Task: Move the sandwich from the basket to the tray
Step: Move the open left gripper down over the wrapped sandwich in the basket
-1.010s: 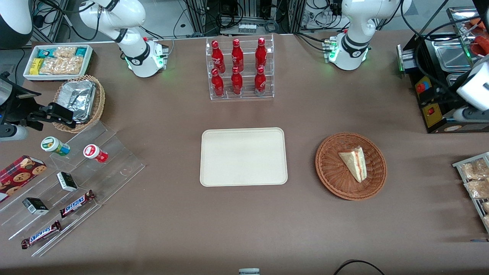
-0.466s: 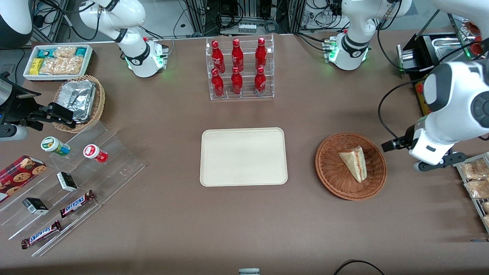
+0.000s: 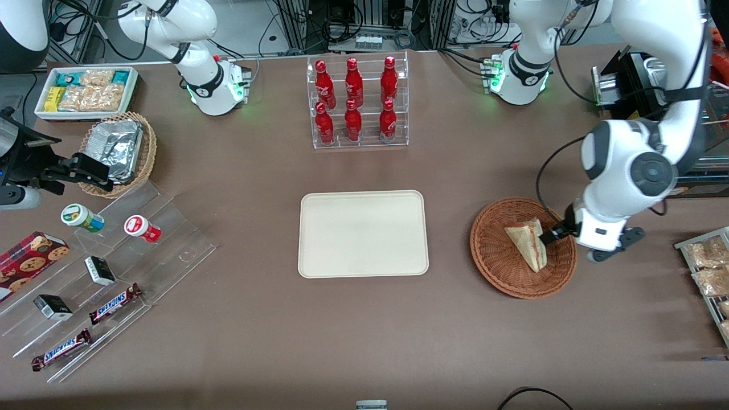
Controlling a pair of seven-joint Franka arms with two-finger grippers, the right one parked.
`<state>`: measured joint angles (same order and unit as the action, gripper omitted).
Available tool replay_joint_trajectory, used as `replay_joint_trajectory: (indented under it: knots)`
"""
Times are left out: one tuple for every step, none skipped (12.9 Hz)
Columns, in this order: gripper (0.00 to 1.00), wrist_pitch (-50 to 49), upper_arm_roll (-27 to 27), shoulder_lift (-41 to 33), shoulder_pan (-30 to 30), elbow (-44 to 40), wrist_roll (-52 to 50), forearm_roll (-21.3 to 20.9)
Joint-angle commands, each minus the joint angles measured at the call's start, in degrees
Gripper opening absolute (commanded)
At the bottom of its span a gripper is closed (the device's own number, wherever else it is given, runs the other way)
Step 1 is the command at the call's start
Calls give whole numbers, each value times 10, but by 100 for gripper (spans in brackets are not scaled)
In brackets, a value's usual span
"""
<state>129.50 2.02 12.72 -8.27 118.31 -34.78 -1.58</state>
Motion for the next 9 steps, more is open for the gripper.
replay_joint_trajectory:
  knots:
    - [100, 47, 5, -15, -16, 45, -13, 6]
    - [100, 66, 5, -14, -17, 57, -13, 6]
    - [100, 81, 5, -12, -24, 65, -14, 6]
    - [100, 94, 5, -8, -29, 71, -15, 6]
    - [100, 102, 5, -4, -29, 75, -15, 6]
    - [100, 106, 5, 2, -29, 76, -15, 6]
    - [100, 110, 5, 5, -30, 76, -15, 6]
    - [100, 114, 5, 10, -34, 76, -15, 6]
    - [100, 119, 5, 14, -35, 76, -15, 6]
